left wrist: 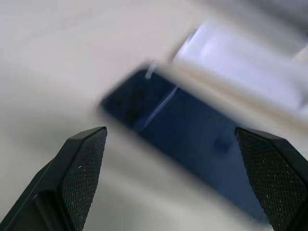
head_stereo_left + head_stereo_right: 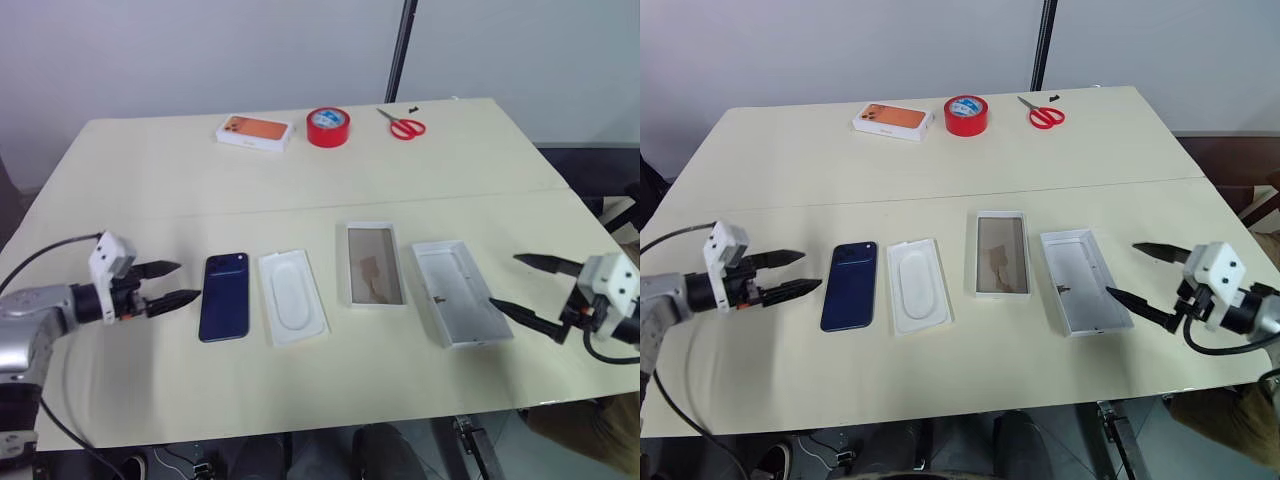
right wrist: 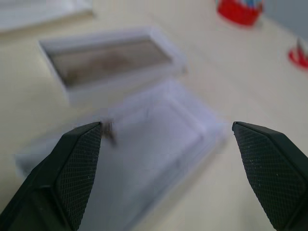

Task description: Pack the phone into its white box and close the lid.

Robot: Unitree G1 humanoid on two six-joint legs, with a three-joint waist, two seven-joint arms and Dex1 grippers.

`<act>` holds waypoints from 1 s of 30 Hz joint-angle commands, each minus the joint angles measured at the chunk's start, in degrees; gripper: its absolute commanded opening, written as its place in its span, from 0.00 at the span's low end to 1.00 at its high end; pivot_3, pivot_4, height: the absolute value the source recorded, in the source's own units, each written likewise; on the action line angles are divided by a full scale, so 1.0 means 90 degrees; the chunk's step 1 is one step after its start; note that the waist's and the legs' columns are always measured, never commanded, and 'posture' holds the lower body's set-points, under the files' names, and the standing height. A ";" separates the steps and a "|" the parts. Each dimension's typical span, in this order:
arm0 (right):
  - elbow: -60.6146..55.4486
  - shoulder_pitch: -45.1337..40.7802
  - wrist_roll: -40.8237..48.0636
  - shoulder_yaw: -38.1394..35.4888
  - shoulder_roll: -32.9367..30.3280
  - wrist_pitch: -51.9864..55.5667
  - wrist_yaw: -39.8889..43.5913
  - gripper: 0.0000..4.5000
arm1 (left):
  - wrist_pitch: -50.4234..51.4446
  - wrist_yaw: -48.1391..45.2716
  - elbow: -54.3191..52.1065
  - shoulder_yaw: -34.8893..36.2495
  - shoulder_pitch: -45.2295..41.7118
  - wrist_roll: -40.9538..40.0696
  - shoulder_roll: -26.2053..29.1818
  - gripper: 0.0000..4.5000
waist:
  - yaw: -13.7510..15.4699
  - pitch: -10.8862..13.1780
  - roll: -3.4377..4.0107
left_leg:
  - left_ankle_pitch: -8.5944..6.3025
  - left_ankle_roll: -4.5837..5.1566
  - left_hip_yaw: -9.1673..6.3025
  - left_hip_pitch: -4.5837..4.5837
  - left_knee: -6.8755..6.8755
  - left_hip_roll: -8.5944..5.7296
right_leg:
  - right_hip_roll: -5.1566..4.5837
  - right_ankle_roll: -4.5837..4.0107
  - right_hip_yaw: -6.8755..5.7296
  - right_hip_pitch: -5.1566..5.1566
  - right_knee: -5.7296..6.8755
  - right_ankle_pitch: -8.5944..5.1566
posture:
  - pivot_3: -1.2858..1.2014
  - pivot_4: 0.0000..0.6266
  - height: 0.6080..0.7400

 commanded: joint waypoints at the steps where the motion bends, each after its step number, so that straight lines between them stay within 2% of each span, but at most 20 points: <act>1: -0.0505 -0.0214 0.0040 0.0181 0.0004 0.0177 -0.0204 1.00 | 0.0982 0.0392 -0.0805 0.0028 0.0082 -0.0436 0.0044 0.99 | -0.0007 0.0000 0.0001 | 0.0000 0.0000 0.0000 0.0000 -0.0001 0.0000 | 0.0000 0.0000 0.0000 -0.0001 0.0000 0.0000 | 0.52 0.24 1.00; 3: -0.0758 -0.0405 0.0067 0.0347 0.0021 0.0263 -0.0299 1.00 | 0.1718 0.0788 -0.1425 0.0018 0.0146 -0.0852 -0.0135 0.99 | -0.0009 0.0000 0.0001 | 0.0000 0.0000 0.0001 0.0000 -0.0001 0.0000 | 0.0000 0.0000 0.0002 -0.0002 -0.0001 0.0000 | 0.52 0.24 1.00; 7: -0.0933 -0.0564 0.0030 0.0638 0.0067 0.0348 -0.0339 1.00 | 0.3152 0.1870 -0.2076 0.0026 -0.0219 -0.1787 -0.0884 0.99 | 0.0042 0.0001 -0.0001 | 0.0000 0.0000 -0.0006 -0.0004 0.0008 0.0000 | -0.0002 0.0000 0.0000 0.0002 0.0000 0.0000 | 0.52 0.24 1.00; 12: -0.0577 -0.0584 -0.0091 0.0637 -0.0007 0.0192 -0.0234 1.00 | 0.3658 0.3061 -0.2772 0.0021 -0.0045 -0.1860 -0.1503 0.99 | 0.0025 0.0002 -0.0002 | 0.0007 -0.0013 -0.0005 -0.0010 0.0023 -0.0003 | -0.0005 0.0000 0.0000 0.0006 -0.0004 0.0000 | 0.52 0.24 1.00; 14: -0.0393 -0.0575 -0.0108 0.0542 -0.0099 0.0129 -0.0147 1.00 | 0.4403 0.3645 -0.2781 0.0134 -0.0021 -0.2169 -0.1837 0.99 | 0.0023 0.0001 -0.0001 | 0.0010 -0.0018 -0.0005 -0.0009 0.0023 -0.0002 | -0.0003 0.0000 0.0000 0.0006 -0.0004 0.0000 | 0.52 0.24 1.00; 18: -0.0183 -0.0556 -0.0134 0.0422 -0.0182 0.0061 -0.0083 1.00 | 0.5041 0.4134 -0.3094 0.0333 0.0093 -0.2845 -0.2267 0.99 | 0.0016 0.0001 -0.0002 | 0.0010 -0.0017 -0.0004 -0.0008 0.0023 -0.0001 | -0.0002 0.0000 0.0002 0.0006 -0.0004 0.0000 | 0.52 0.24 1.00; 25: -0.0263 -0.0568 -0.0173 0.0433 -0.0107 0.0068 -0.0183 1.00 | 0.5236 0.5074 -0.2872 0.0414 -0.0149 -0.2716 -0.2562 0.99 | 0.0046 0.0001 -0.0002 | 0.0006 -0.0012 -0.0008 -0.0009 0.0048 -0.0002 | -0.0002 0.0000 0.0000 0.0018 -0.0003 0.0000 | 0.52 0.24 1.00; 30: -0.0283 -0.0597 -0.0191 0.0440 -0.0103 0.0063 -0.0224 1.00 | 0.5413 0.5980 -0.2647 0.0505 -0.0224 -0.2570 -0.3238 0.99 | 0.0040 -0.0001 0.0002 | 0.0003 -0.0008 -0.0010 -0.0007 0.0057 -0.0003 | -0.0002 0.0000 -0.0003 0.0030 -0.0007 0.0000 | 0.52 0.24 1.00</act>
